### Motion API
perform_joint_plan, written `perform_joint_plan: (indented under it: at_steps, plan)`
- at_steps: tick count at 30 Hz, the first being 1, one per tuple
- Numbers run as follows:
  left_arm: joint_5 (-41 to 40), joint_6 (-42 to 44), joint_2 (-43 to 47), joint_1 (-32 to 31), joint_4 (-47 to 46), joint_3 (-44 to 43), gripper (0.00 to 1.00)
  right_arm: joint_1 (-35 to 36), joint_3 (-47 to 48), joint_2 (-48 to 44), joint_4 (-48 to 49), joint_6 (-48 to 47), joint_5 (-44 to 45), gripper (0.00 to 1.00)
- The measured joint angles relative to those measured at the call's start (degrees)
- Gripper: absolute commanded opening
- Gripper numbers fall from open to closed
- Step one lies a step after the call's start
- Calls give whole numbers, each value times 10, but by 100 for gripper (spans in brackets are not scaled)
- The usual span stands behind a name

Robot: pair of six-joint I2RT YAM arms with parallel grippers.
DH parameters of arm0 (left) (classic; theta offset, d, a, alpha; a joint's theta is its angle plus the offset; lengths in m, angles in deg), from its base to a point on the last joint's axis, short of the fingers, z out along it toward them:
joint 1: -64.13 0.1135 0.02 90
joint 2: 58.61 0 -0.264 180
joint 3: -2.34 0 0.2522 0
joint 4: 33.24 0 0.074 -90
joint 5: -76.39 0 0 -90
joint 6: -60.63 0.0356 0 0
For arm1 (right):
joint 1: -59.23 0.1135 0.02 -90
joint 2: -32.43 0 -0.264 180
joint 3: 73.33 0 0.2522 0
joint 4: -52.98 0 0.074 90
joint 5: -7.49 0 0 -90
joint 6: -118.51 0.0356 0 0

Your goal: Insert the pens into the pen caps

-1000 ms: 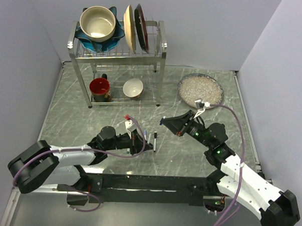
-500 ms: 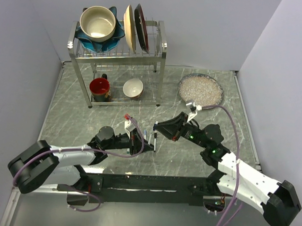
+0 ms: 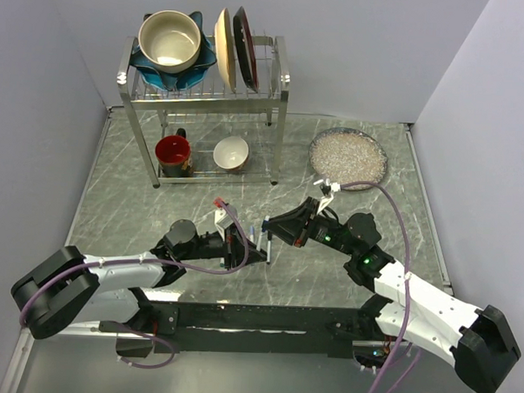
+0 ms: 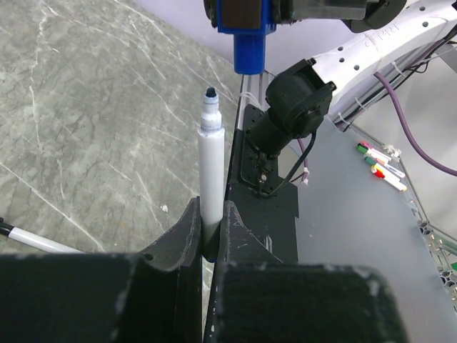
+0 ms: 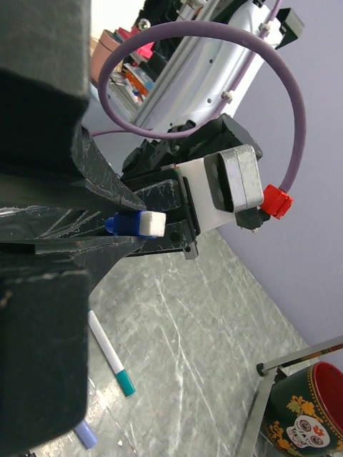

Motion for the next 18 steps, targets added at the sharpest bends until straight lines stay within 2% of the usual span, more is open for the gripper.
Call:
perform_joint_plan:
  at_steps: [18]
  plan:
    - [-1, 2, 11, 0, 6, 1, 1, 3, 0, 13, 0, 0, 0, 0]
